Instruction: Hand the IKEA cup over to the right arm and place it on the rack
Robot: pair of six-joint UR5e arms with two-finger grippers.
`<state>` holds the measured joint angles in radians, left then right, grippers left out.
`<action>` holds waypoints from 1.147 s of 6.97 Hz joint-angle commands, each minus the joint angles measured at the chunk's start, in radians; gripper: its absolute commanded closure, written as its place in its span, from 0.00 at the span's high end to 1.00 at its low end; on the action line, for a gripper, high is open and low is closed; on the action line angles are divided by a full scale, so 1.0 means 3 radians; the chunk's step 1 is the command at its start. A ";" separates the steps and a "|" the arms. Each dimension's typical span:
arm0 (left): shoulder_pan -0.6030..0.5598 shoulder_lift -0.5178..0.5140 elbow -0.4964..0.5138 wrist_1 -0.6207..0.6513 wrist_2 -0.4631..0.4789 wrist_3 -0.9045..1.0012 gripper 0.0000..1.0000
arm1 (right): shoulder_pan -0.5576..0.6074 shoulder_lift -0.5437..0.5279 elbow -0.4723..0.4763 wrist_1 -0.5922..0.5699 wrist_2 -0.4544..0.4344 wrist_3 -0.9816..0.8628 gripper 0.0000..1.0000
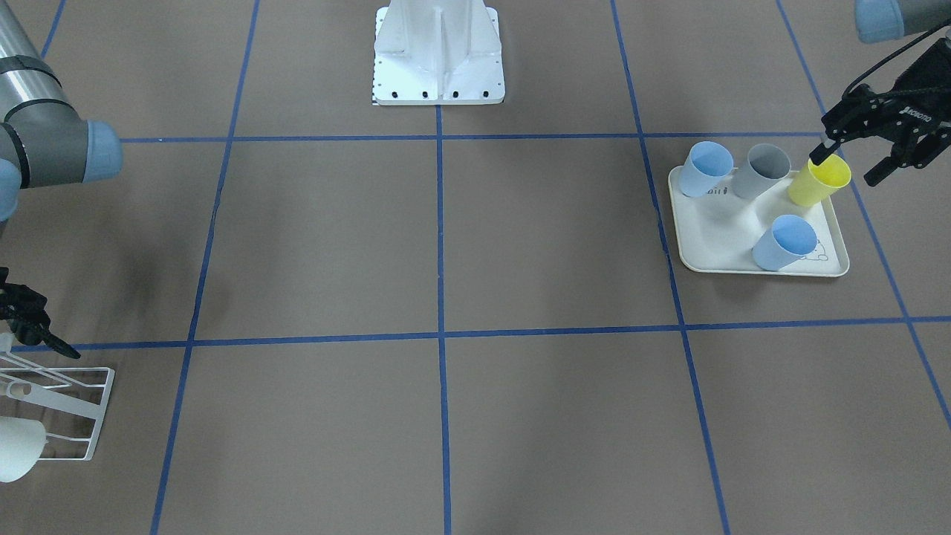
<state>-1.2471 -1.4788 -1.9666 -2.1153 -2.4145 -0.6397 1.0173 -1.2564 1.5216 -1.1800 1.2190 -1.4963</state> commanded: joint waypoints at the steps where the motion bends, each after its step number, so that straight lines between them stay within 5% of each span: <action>1: 0.0000 0.0000 0.0000 0.0000 0.0000 0.0000 1.00 | 0.0004 0.0000 0.0031 0.0001 0.0002 0.0027 0.99; 4: -0.0005 0.0076 0.0000 -0.0005 0.0005 0.0046 1.00 | 0.0106 0.0005 0.0377 -0.0075 0.0505 0.0796 0.99; 6: -0.0036 0.0208 0.0010 -0.0005 0.0041 0.0305 1.00 | 0.0091 0.0112 0.1009 -0.0879 0.0884 0.1903 0.99; 8: -0.0143 0.0443 0.0081 -0.0010 0.0198 0.0816 1.00 | 0.0020 0.0215 0.1299 -0.1139 0.1441 0.3272 0.99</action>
<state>-1.2769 -1.3892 -1.9530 -2.1173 -2.3887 -0.4795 1.0384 -1.2067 1.8628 -1.4796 1.5592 -0.7639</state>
